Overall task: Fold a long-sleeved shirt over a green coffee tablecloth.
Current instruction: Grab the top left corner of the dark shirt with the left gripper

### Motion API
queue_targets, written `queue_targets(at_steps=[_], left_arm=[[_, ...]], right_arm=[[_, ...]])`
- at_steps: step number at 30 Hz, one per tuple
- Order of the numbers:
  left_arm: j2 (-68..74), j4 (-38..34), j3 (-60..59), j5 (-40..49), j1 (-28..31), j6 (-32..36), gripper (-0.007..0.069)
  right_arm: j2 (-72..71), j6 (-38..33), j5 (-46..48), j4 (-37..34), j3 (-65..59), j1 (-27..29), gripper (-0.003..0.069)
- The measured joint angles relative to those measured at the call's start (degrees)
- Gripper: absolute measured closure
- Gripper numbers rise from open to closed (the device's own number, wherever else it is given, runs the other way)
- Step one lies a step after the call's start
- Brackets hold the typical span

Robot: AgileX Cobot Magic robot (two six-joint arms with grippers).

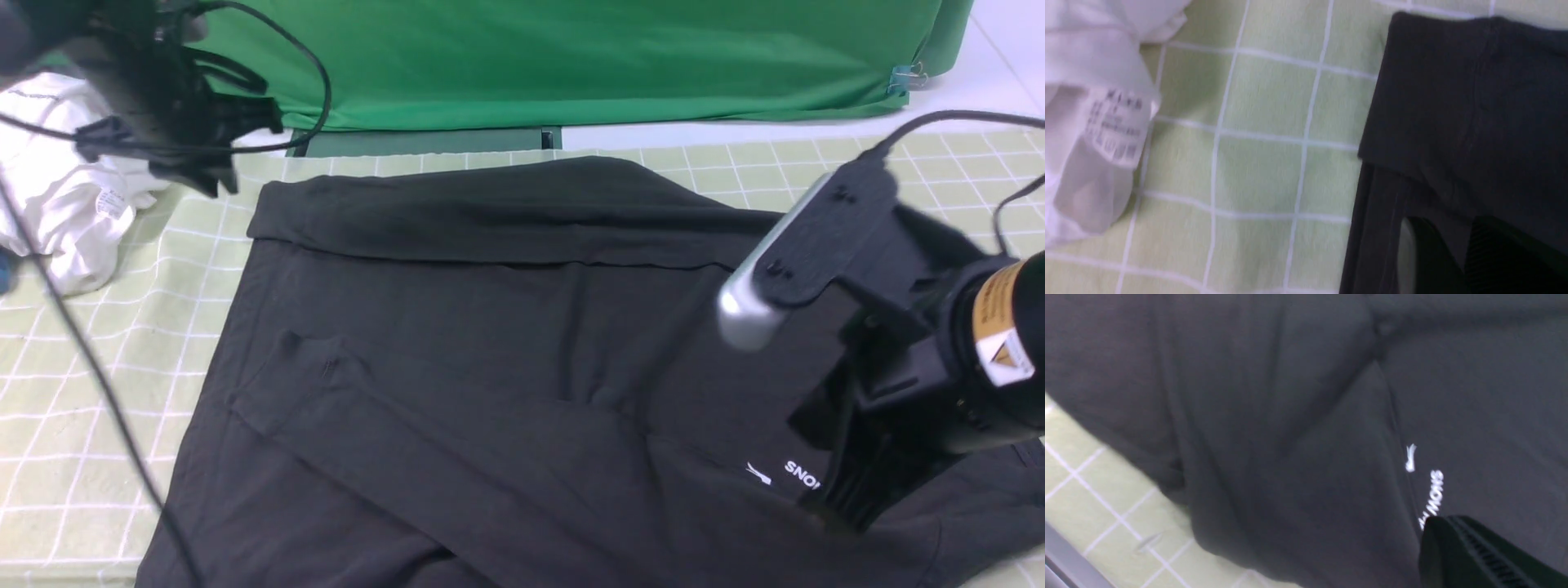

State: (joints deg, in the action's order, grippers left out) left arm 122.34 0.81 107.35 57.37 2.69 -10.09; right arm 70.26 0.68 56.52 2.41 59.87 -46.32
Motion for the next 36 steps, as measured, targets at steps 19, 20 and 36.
queue_targets(at_steps=[19,20,36], left_arm=[[12.3,3.1,6.1,-5.2,0.0,1.5,0.0225],[12.5,3.0,6.1,-5.1,0.0,1.8,0.0251],[12.0,2.7,7.5,-2.7,-0.2,4.7,0.0609]], right_arm=[[0.0,0.3,1.2,0.0,0.0,0.7,0.0664],[0.0,0.3,1.2,0.0,0.0,0.7,0.0662],[0.0,0.4,1.2,0.0,0.0,0.7,0.0662]])
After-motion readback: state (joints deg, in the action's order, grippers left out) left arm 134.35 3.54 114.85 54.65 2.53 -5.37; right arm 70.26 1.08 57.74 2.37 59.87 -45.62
